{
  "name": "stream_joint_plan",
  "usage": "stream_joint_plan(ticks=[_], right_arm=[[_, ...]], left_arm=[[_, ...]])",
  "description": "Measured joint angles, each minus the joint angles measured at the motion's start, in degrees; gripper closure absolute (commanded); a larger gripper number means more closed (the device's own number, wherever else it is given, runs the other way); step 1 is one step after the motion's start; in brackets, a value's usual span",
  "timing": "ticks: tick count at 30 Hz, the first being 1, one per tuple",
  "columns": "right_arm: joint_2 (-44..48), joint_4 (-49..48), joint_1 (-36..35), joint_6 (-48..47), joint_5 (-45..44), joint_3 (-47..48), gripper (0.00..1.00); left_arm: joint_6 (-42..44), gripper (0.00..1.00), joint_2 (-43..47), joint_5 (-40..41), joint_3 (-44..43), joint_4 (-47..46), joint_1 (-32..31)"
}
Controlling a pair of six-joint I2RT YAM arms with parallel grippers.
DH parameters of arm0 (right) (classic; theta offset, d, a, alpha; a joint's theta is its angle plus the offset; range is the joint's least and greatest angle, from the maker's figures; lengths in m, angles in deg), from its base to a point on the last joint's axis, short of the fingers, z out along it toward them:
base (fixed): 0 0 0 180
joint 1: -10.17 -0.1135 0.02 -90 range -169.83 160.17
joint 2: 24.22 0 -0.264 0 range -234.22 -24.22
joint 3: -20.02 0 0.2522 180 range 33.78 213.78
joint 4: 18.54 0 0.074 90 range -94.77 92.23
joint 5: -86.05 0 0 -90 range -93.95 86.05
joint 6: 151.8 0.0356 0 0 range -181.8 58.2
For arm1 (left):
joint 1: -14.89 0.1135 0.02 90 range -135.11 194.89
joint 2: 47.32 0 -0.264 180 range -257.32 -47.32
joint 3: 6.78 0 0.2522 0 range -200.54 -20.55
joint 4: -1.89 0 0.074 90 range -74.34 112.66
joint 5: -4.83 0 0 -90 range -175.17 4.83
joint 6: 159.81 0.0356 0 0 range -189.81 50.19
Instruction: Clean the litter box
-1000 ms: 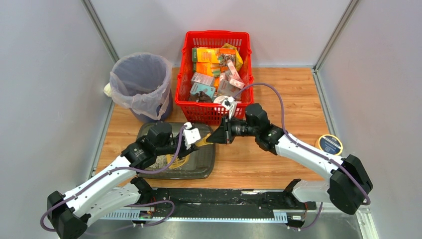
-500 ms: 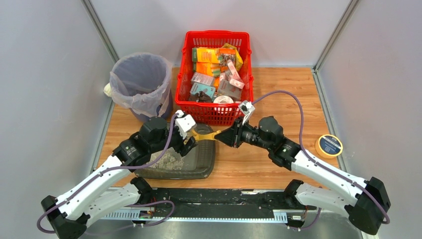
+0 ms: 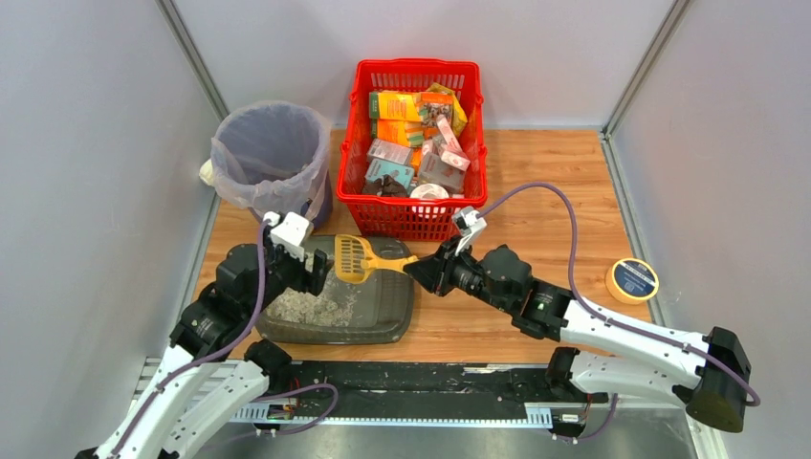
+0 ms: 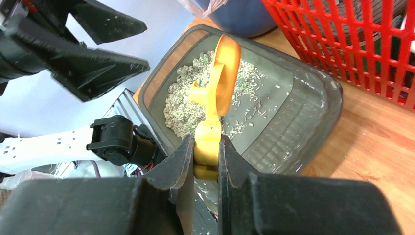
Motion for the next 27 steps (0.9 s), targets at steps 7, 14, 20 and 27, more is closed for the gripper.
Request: stream_joint_plan(ticks=[7, 14, 20, 27], right_arm=[[-2.6, 1.6, -5.2, 0.7, -6.1, 2.0, 1.00], [-4.9, 3.3, -5.6, 0.2, -10.4, 5.3, 1.00], [-10.8, 3.6, -3.6, -0.3, -9.4, 10.3, 1.00], [-14.5, 12.4, -2.6, 0.0, -3.5, 16.3, 1.00]], left_arm=[[-3.2, 0.13, -0.7, 8.3, 0.1, 3.2, 7.8], [-4.6, 0.13, -4.1, 17.3, 0.1, 5.8, 12.4], [-4.9, 0.16, -10.0, 22.8, -0.1, 7.9, 13.5], [-4.2, 0.23, -16.8, 25.6, -1.2, 9.0, 14.8]])
